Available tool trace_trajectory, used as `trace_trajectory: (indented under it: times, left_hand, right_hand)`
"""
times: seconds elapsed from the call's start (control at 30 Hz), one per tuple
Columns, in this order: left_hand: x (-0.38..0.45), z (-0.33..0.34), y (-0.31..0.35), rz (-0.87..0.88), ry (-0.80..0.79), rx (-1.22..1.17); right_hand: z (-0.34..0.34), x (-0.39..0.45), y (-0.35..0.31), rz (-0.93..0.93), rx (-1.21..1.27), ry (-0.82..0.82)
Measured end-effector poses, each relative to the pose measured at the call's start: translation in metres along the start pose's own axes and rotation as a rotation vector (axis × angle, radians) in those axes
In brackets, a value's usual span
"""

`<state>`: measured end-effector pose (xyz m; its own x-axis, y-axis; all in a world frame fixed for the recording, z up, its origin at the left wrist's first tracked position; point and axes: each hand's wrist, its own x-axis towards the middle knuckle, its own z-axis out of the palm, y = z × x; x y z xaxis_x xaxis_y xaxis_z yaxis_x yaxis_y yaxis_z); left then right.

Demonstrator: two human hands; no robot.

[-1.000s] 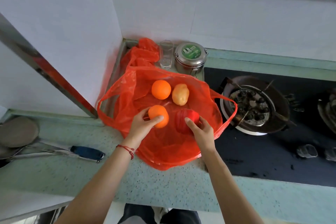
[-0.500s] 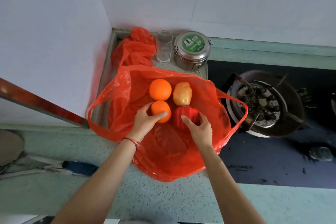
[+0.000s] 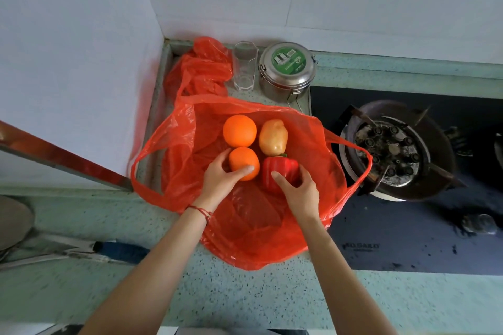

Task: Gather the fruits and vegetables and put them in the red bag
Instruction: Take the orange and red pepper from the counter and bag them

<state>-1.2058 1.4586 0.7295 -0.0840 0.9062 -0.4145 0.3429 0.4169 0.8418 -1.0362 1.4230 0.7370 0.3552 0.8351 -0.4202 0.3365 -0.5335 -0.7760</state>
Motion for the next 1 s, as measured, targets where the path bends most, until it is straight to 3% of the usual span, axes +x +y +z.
trace_trajectory:
  times: [0.33,0.47,0.73,1.0]
  left_hand:
    - [-0.025,-0.008,-0.003,0.077,0.027,0.056]
    - [-0.04,-0.01,-0.002,0.246,0.047,0.173]
    - [-0.062,-0.008,-0.013,0.601,-0.062,0.546]
    - [-0.086,0.013,-0.019,0.822,-0.193,0.814]
  right_hand:
    - [-0.009,-0.021,0.004,-0.076,-0.023,0.09]
    - [-0.016,-0.04,0.006,-0.186,-0.125,0.14]
    - [-0.025,-0.083,0.028,-0.376,-0.457,0.325]
    - [-0.048,-0.124,0.086,-0.263,-0.566,0.474]
